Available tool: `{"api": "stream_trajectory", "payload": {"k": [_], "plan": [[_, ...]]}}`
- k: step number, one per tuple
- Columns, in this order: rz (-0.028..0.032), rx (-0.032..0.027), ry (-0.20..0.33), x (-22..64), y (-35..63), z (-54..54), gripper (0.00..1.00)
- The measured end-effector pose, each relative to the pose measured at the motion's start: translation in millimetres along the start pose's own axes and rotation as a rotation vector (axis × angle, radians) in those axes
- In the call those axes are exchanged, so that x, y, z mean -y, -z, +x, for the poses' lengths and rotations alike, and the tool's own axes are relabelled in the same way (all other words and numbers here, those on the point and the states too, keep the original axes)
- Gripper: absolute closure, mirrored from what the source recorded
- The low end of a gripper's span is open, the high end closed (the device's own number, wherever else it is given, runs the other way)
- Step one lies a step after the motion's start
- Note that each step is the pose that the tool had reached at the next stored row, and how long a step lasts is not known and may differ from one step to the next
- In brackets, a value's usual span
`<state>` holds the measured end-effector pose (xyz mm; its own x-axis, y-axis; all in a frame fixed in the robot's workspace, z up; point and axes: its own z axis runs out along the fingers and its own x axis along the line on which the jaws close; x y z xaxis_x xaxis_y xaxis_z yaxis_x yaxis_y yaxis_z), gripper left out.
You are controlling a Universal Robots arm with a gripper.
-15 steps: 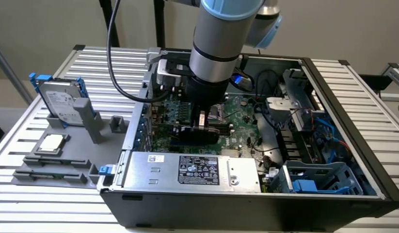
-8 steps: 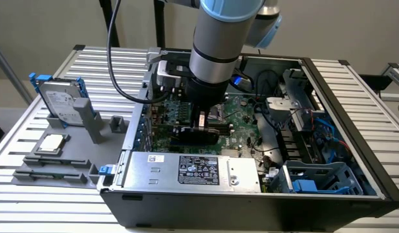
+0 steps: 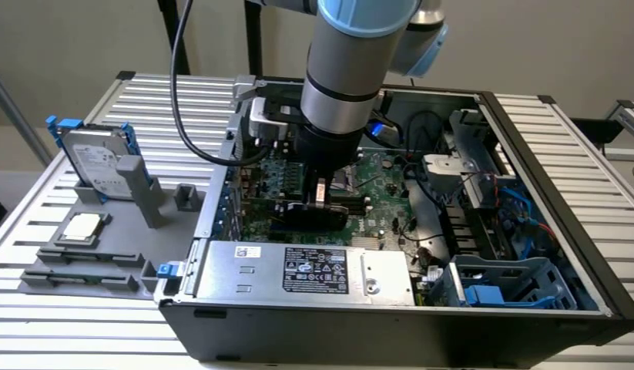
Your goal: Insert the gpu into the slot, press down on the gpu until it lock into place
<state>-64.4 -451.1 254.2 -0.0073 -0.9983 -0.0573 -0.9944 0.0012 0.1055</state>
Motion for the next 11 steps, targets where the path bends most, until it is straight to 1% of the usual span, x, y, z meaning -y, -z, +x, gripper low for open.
{"api": "stream_trajectory", "payload": {"k": [1, 2, 3, 5, 7, 11], "plan": [[0.0005, 0.0021, 0.0, 0.1, -0.6, -0.3, 0.73], [0.0006, 0.0016, 0.0, 0.1, -0.6, -0.2, 0.73], [0.0001, 0.0003, 0.0, 0.0, 0.3, -0.1, 0.67], [0.0, 0.0002, 0.0, -0.3, 2.7, -0.2, 0.67], [-0.0002, -0.0001, 0.0, -0.8, 7.2, -0.4, 0.67], [-0.0003, -0.0004, 0.002, -3.1, 21.0, -1.2, 0.67]]}}
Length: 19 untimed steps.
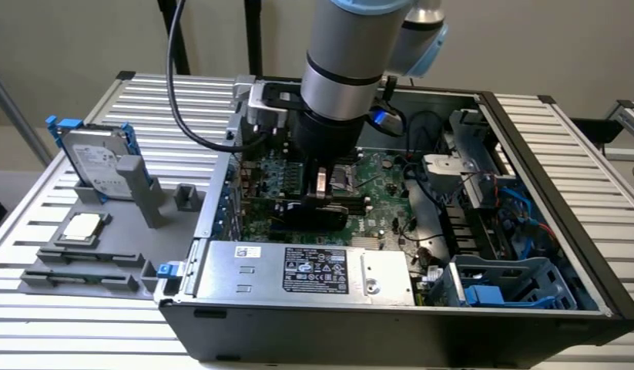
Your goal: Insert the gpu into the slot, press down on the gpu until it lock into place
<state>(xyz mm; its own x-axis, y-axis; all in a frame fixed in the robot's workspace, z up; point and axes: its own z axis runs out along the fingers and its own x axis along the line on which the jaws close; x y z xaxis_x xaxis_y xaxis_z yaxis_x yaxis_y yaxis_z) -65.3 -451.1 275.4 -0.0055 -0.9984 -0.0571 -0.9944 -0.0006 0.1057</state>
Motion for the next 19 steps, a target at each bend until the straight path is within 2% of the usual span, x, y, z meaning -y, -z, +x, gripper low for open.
{"api": "stream_trajectory", "payload": {"k": [3, 5, 6, 7, 8, 9, 11, 15, 19], "plan": [[-0.0001, -0.0017, 0.002, -2.2, 9.4, -0.7, 0.67], [-0.0002, -0.0027, 0.004, -4.1, 11.3, -1.5, 0.69], [-0.0002, -0.0037, 0.005, -5.4, 11.3, -2.4, 0.76], [-0.0004, -0.0052, 0.006, -6.7, 11.2, -3.6, 0.76], [-0.0005, -0.0065, 0.007, -8.1, 11.0, -5.2, 0.82], [-0.0004, -0.0074, 0.007, -9.8, 10.6, -6.9, 0.88], [-0.0001, -0.0096, 0.008, -13.2, 8.7, -9.0, 0.89], [0.0004, -0.012, 0.01, -18.6, 1.4, -9.7, 0.89], [0.0005, -0.0134, 0.011, -19.3, -4.8, -9.7, 0.89]]}}
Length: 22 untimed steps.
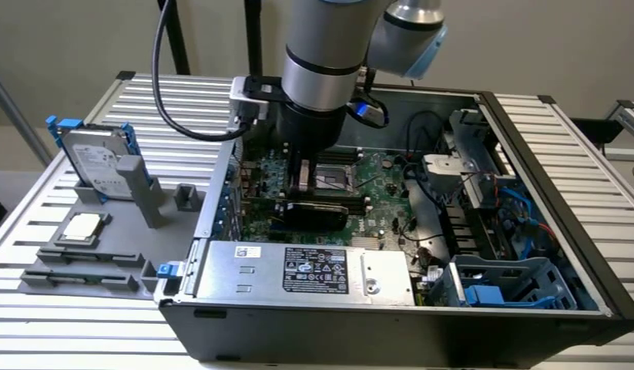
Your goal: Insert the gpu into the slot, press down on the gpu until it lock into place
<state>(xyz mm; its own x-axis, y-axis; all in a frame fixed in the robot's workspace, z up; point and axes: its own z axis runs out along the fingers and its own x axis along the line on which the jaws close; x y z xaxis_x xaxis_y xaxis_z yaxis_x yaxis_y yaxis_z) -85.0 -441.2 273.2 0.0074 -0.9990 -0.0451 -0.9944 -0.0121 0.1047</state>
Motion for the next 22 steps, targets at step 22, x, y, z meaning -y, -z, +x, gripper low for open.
{"api": "stream_trajectory", "payload": {"k": [22], "plan": [[-0.0362, -0.0155, 0.02, -4.8, 11.4, -1.1, 0.89]]}}
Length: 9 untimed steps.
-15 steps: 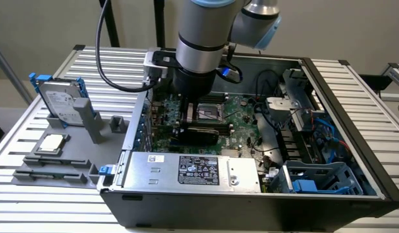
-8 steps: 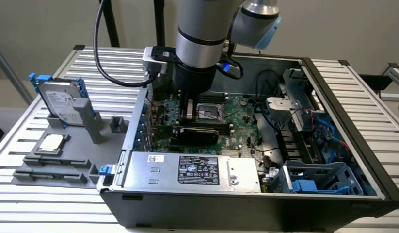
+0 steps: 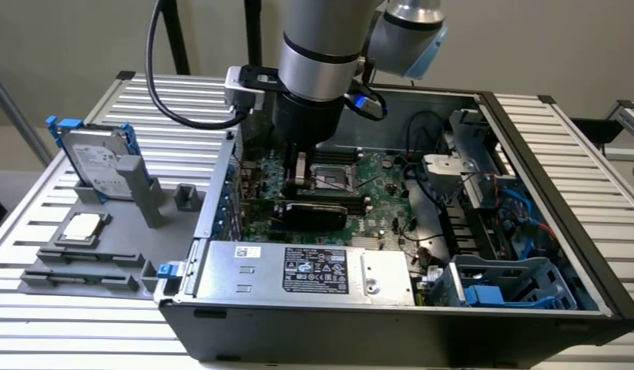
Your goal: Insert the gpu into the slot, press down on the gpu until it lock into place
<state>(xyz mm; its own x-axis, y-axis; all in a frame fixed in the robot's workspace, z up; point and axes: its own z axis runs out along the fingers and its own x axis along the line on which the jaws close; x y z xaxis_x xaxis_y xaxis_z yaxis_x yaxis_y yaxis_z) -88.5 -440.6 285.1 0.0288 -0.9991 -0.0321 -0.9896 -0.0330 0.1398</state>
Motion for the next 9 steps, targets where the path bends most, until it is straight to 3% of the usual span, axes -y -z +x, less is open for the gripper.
{"api": "stream_trajectory", "payload": {"k": [9], "plan": [[-0.0854, -0.0277, 0.028, -0.6, -0.1, -0.1, 0.89]]}}
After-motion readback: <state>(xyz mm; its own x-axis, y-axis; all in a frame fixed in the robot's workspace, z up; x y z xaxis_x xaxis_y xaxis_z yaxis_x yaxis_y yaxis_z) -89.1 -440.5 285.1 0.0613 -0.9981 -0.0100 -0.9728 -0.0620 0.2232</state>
